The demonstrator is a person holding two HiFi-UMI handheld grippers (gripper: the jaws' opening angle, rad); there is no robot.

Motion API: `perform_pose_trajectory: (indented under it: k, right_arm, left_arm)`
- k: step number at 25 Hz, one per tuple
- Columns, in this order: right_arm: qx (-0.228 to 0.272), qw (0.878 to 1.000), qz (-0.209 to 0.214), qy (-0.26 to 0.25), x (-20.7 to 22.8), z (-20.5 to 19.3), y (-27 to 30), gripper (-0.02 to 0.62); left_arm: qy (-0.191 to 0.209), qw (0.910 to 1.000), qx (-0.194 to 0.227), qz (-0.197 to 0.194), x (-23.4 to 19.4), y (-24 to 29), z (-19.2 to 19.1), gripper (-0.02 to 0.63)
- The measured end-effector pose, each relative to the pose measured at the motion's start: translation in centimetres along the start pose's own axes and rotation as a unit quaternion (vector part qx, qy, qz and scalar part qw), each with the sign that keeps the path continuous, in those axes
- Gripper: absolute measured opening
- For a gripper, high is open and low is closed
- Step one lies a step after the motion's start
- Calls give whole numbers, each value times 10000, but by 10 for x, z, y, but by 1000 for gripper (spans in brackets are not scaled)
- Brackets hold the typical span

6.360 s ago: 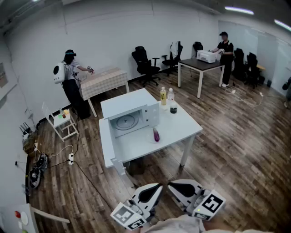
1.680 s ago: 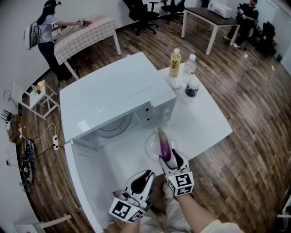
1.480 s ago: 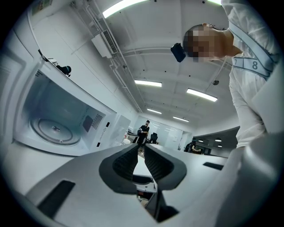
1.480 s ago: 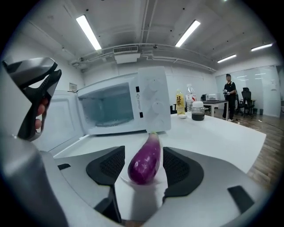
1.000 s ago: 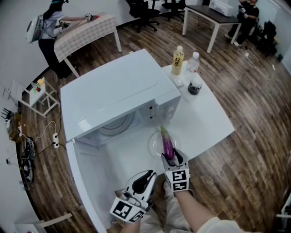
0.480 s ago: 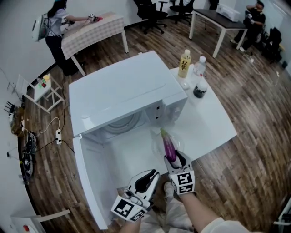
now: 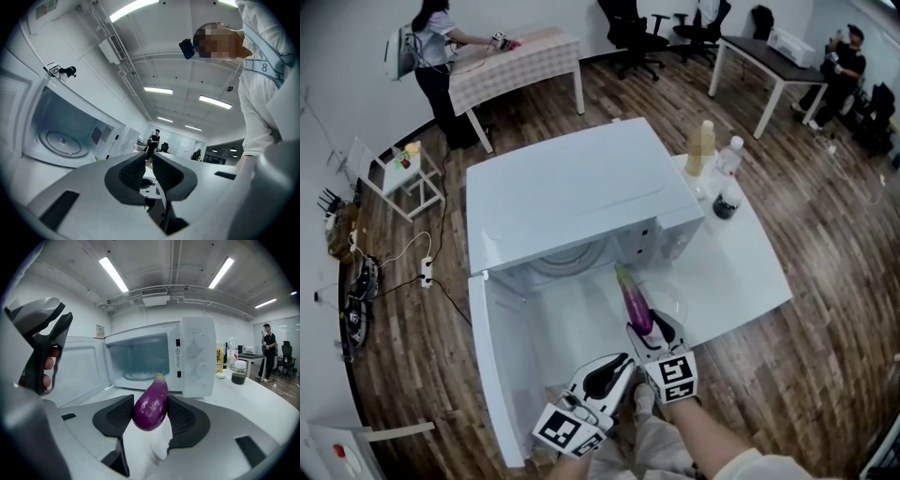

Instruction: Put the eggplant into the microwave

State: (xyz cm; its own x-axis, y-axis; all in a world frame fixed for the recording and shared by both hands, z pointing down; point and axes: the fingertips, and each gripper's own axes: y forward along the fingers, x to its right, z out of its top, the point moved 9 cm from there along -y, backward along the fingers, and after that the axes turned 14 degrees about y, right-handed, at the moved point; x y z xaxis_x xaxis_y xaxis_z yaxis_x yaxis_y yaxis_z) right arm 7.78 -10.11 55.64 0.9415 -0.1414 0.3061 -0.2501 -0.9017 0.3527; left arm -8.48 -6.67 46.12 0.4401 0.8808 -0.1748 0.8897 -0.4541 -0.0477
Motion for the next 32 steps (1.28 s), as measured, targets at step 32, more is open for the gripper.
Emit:
perform_pose_trajectory:
  k: [32]
  right_arm:
    - [-371, 9923, 1029, -574, -47, 54, 155, 242]
  left_arm:
    - [-183, 9919, 208, 1237, -40, -27, -1, 37]
